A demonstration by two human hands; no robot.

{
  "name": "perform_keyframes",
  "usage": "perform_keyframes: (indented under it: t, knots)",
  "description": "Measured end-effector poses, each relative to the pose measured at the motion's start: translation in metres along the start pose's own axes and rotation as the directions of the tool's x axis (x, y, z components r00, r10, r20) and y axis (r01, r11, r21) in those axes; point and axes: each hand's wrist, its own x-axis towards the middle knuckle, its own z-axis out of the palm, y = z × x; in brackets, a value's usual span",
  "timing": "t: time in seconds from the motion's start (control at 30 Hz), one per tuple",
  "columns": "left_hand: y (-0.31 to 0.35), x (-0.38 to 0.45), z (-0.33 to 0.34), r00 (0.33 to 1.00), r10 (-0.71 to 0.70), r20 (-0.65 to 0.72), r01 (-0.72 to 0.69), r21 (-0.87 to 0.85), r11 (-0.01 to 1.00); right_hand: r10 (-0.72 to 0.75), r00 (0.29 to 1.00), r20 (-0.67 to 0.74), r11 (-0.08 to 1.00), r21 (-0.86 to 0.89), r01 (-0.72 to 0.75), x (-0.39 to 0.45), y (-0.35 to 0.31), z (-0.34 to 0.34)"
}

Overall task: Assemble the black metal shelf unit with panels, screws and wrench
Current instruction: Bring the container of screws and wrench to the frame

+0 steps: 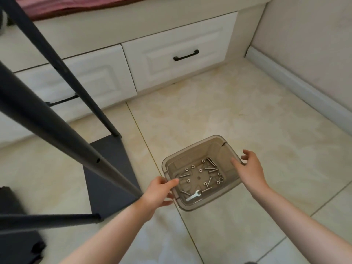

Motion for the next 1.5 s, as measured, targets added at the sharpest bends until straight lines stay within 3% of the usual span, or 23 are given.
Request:
perform_keyframes:
  t: [0.1,0.2,0.3,0.4,0.6,0.8,1.03,1.3,1.5]
  knots:
    - [0.011,0.013,-0.007,0.989,0.1,-0.105,-0.098,0.023,0.995,0.197,0.98,0.019,0.963,0.185,-0.197,-0.018,0.014,-0.001]
    - [0.035,0.025,-0.01,0.969,0.203,-0.142,-0.204,0.006,0.979,0.427,0.864,0.267,0.781,0.373,-0.501,-0.042,0.019,0.0]
    - [0.053,0.033,-0.008,0.949,0.293,-0.112,-0.275,0.154,0.949,0.4,0.794,0.457,0.687,0.425,-0.59,-0.062,0.018,0.003]
    - [0.05,0.036,0.0,0.933,0.351,-0.077,-0.312,0.311,0.898,0.324,0.82,0.471,0.705,0.458,-0.541,-0.071,0.015,0.004]
    - [0.036,0.027,-0.002,0.943,0.316,-0.105,-0.268,0.324,0.907,0.26,0.872,0.416,0.763,0.465,-0.449,-0.066,0.004,0.001]
    - [0.028,0.023,-0.001,0.962,0.243,-0.126,-0.218,0.182,0.959,0.134,0.935,0.328,0.829,0.48,-0.287,-0.031,-0.023,0.01]
    - [0.029,0.028,0.013,0.961,0.252,-0.113,-0.233,0.157,0.96,0.015,0.963,0.269,0.871,0.47,-0.145,0.022,-0.053,0.039]
    - [0.055,0.049,0.022,0.944,0.293,-0.153,-0.295,0.007,0.955,-0.019,0.968,0.25,0.931,0.357,-0.074,0.083,-0.075,0.057]
    - [0.07,0.059,0.019,0.936,0.316,-0.154,-0.321,-0.01,0.947,-0.052,0.963,0.264,0.952,0.303,-0.032,0.108,-0.087,0.064]
